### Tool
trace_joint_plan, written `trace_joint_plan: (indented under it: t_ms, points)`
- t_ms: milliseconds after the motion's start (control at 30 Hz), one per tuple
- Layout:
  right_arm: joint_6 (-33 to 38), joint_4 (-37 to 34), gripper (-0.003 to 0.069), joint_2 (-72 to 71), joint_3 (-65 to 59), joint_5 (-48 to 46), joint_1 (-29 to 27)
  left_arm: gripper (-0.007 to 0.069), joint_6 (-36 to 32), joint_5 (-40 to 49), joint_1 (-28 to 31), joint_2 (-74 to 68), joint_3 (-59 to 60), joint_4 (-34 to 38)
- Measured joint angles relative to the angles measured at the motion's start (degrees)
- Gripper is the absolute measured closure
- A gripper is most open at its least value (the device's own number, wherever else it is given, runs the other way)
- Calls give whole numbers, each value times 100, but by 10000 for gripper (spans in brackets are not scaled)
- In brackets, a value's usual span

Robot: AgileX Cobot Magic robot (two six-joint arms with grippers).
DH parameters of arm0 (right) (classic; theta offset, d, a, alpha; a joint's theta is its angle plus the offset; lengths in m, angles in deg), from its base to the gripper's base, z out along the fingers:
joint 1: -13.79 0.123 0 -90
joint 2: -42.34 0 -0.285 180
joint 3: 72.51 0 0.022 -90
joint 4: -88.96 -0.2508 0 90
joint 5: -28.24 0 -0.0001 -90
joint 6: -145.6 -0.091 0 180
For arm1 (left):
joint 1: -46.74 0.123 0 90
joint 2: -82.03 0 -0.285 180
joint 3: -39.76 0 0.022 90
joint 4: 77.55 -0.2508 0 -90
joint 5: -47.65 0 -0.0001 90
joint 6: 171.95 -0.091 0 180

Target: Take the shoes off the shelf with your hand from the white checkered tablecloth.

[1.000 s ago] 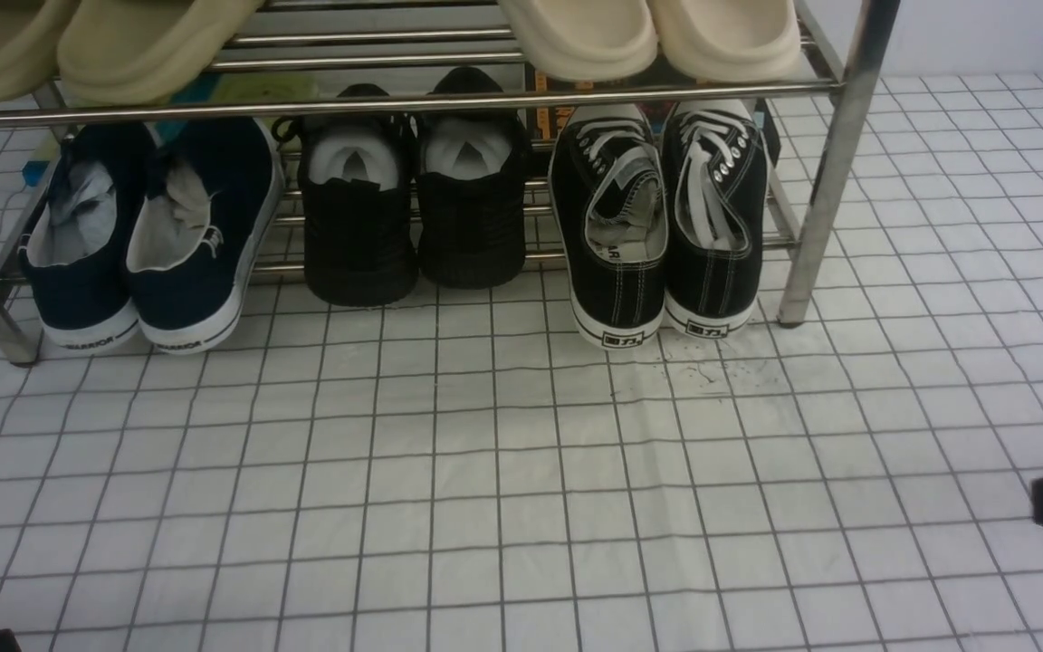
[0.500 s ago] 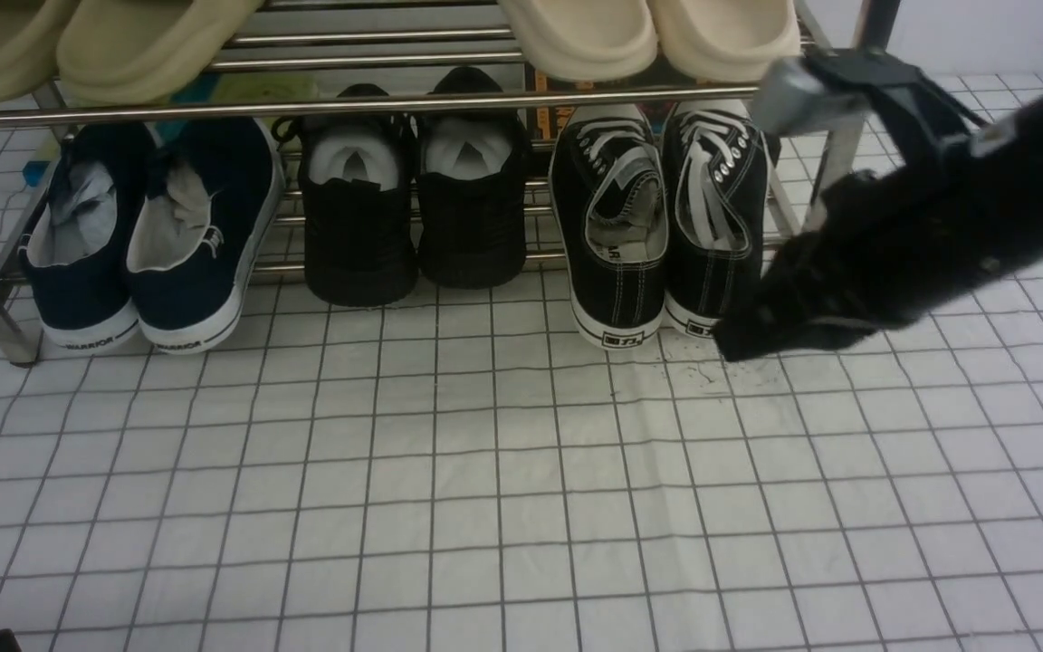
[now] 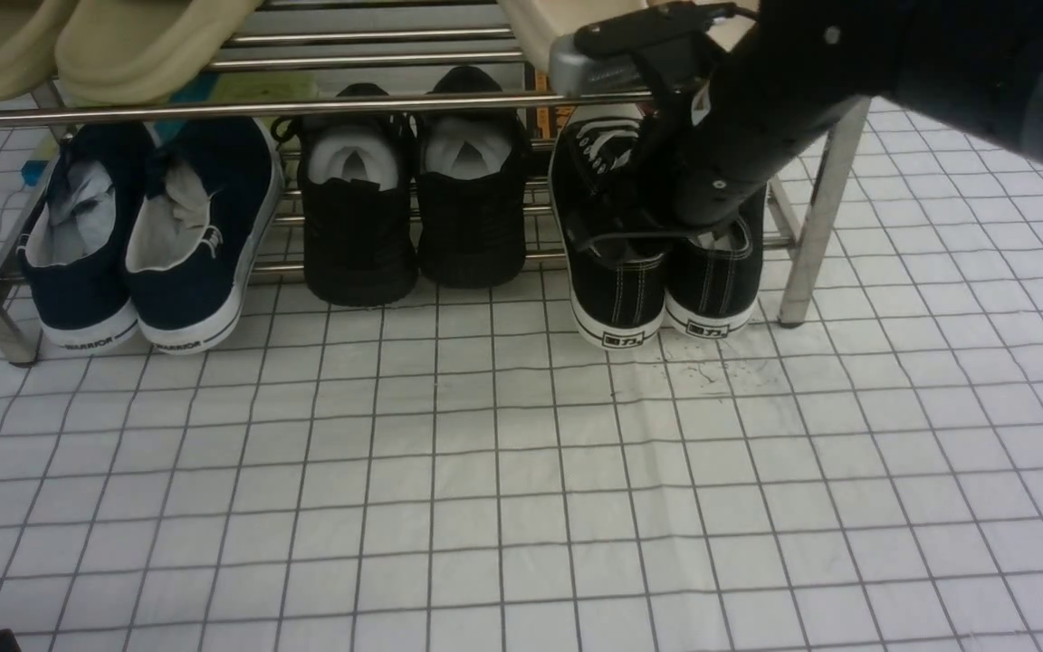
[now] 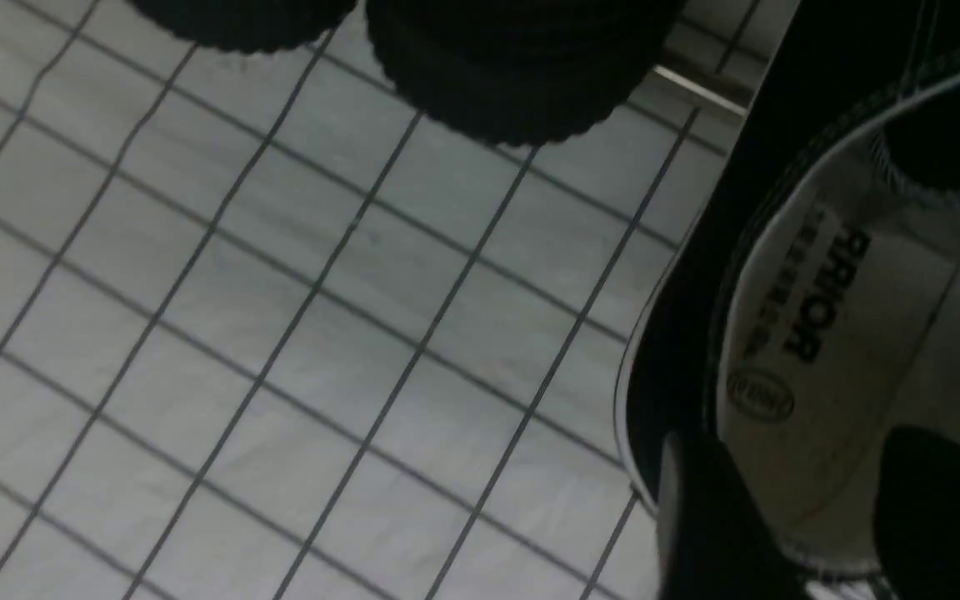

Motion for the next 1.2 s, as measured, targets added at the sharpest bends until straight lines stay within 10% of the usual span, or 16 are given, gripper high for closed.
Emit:
trace_joint_plan:
  t_ms: [333,667,1200]
  points:
    - [0,201,239,594,2,758,0,384,0,0,0,0,0,0]
    - [-5,43,652,706,13,765,18,384,0,0,0,0,0,0]
    - [85,-296,652,-262,-4,-702,225,384,0,0,0,0,0,0]
